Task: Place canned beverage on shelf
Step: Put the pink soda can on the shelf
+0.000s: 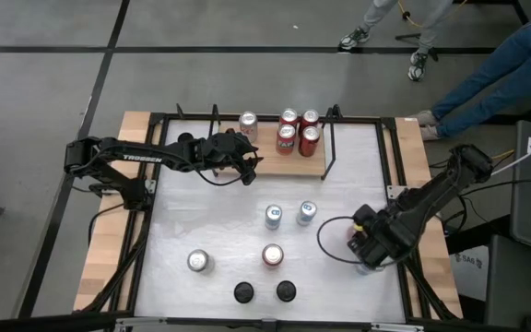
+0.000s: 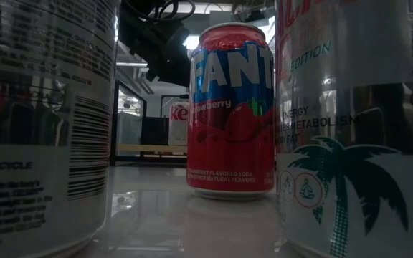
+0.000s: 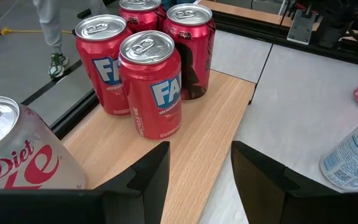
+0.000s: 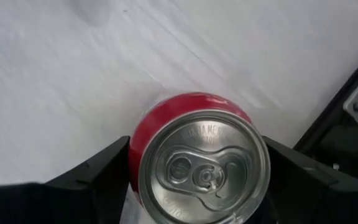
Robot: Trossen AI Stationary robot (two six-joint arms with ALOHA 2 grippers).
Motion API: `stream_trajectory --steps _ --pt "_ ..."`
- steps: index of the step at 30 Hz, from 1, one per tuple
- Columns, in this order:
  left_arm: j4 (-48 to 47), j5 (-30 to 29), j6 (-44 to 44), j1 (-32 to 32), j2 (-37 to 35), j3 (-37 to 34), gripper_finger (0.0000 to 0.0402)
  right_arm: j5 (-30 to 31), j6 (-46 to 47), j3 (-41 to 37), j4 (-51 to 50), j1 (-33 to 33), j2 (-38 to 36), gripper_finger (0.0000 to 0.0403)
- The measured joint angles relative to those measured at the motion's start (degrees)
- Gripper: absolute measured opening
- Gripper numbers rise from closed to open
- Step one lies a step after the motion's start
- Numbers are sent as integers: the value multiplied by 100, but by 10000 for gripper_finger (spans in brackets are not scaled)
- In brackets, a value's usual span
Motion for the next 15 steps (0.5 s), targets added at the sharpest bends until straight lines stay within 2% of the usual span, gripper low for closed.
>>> stream_trajectory --steps 8,15 --pt "-21 2 223 0 -28 0 163 188 -1258 0 295 -927 0 290" --pt "-102 0 449 0 -386 -3 163 494 -2304 0 533 -1740 0 290"
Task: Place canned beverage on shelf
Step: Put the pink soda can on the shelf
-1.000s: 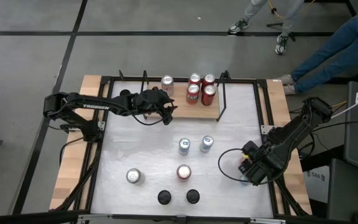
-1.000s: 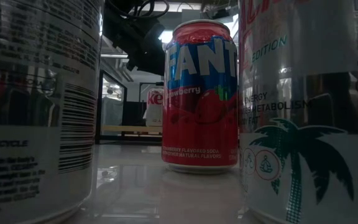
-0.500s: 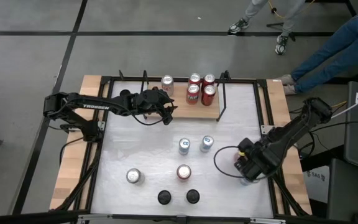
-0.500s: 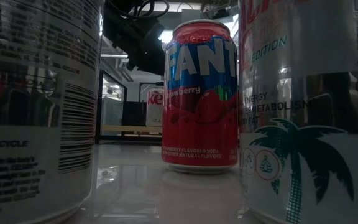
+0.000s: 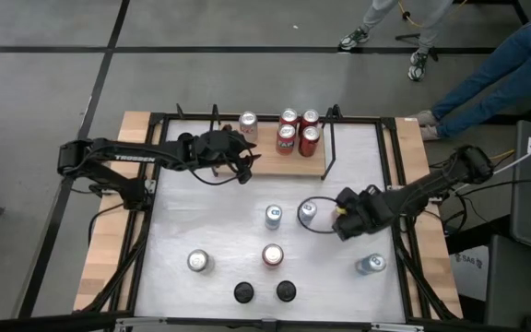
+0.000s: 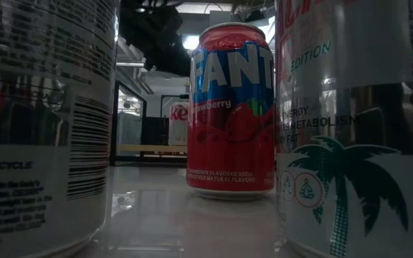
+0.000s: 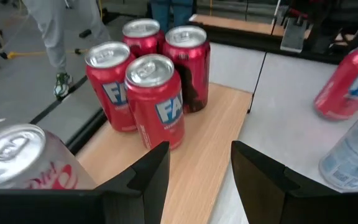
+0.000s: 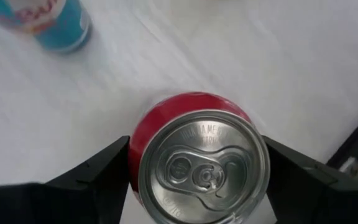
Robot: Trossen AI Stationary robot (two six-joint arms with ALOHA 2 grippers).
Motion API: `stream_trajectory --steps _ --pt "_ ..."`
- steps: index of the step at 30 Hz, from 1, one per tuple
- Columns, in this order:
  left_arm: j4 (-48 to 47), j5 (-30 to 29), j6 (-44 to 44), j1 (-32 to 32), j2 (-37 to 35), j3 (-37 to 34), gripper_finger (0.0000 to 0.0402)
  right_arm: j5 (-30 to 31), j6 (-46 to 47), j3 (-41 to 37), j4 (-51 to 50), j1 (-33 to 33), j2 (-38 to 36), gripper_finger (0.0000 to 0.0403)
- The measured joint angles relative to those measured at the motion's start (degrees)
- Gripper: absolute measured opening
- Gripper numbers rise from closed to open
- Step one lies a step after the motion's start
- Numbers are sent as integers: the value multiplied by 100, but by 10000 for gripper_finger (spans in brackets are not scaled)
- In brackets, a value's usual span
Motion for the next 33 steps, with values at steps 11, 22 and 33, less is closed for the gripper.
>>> stream_trajectory --steps 11,22,33 --pt "-795 -9 457 0 -863 4 163 -60 -2008 2 924 -1275 0 289" --pt "-1619 -17 428 0 -1312 -1 163 -402 -3595 174 1329 -2236 -2 289" --pt "-1619 -11 404 0 -1312 -1 163 -593 -4910 1099 1290 -2764 -4 289"
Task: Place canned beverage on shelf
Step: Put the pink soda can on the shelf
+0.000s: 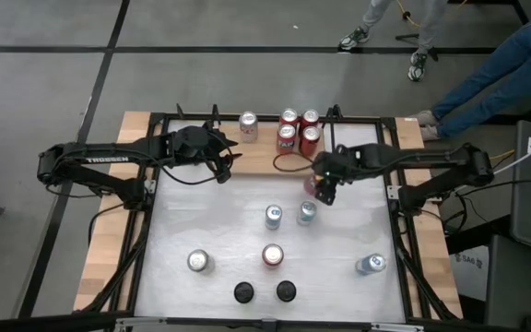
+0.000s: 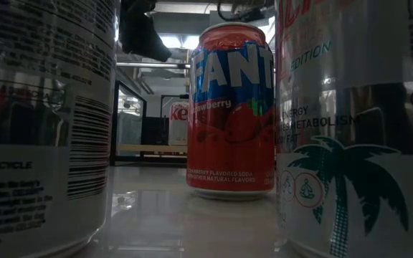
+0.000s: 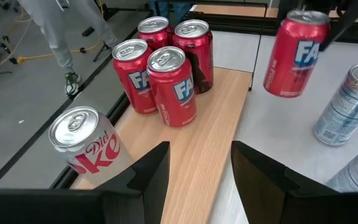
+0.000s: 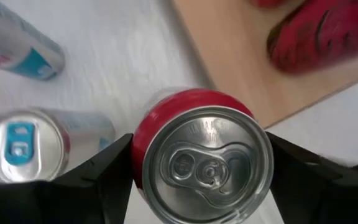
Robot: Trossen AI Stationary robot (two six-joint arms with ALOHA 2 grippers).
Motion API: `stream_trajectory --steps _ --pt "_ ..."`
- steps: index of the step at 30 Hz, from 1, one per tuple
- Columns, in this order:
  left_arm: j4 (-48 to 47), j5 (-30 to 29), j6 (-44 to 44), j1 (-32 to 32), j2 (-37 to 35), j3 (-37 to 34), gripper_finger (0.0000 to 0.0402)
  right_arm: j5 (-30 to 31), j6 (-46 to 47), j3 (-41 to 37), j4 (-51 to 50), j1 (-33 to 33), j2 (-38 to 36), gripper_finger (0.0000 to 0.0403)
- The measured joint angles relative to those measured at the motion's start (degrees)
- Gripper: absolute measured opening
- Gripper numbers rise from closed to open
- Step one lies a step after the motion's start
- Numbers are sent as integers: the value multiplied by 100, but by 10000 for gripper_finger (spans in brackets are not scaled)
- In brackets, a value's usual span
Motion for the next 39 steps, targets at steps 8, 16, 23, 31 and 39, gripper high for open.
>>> stream_trajectory --steps 8,16,23,31,39 --pt "2 2 -147 0 2 0 163 2 -897 502 250 -442 0 289" --pt "19 13 -239 0 155 1 163 -355 -1807 641 1203 -784 293 289" --pt "112 13 -304 0 433 2 163 -766 -2336 641 2201 -1022 724 289" --pt "353 11 -405 0 854 2 163 -844 -2652 641 2746 -1083 1200 289" --pt "1112 2 -447 0 1523 2 163 -850 -2664 641 2794 -1081 1462 289"
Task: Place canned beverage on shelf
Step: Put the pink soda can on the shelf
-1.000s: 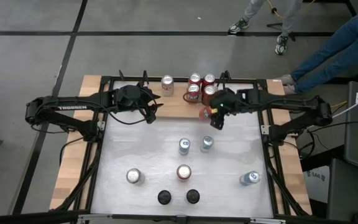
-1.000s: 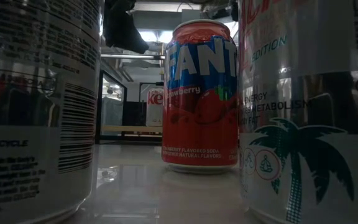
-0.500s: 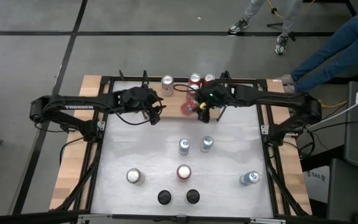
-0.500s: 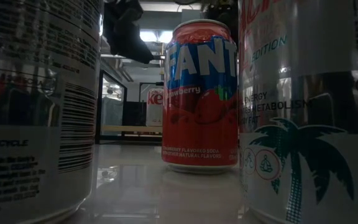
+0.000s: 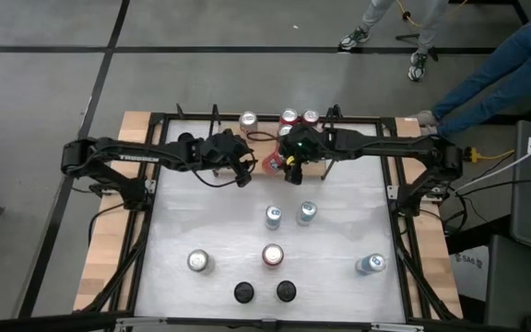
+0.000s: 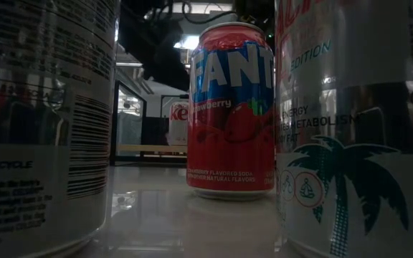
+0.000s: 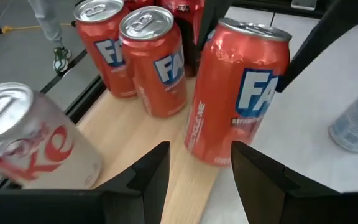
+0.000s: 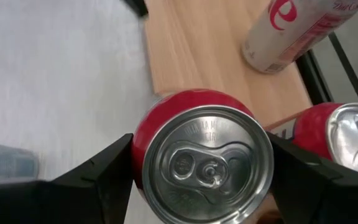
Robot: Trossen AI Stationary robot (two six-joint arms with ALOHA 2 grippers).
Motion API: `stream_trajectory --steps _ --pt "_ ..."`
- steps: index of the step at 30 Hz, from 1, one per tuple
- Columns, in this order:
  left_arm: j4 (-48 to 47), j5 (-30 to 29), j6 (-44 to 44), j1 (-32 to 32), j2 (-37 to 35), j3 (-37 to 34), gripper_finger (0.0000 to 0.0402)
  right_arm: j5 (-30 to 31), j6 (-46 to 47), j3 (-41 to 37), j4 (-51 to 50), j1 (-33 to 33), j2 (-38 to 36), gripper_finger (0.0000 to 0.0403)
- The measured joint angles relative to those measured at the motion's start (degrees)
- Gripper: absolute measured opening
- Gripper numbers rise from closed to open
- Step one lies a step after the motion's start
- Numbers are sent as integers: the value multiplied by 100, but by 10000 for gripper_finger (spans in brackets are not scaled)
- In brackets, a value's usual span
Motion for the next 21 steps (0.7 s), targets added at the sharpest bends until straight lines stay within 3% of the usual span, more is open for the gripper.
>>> stream_trajectory --steps 11,21 --pt "706 -162 -10 -2 1044 2 163 63 2 0 -81 0 0 289" --pt "876 -166 -18 -2 1373 2 163 68 2 0 -77 0 0 289"
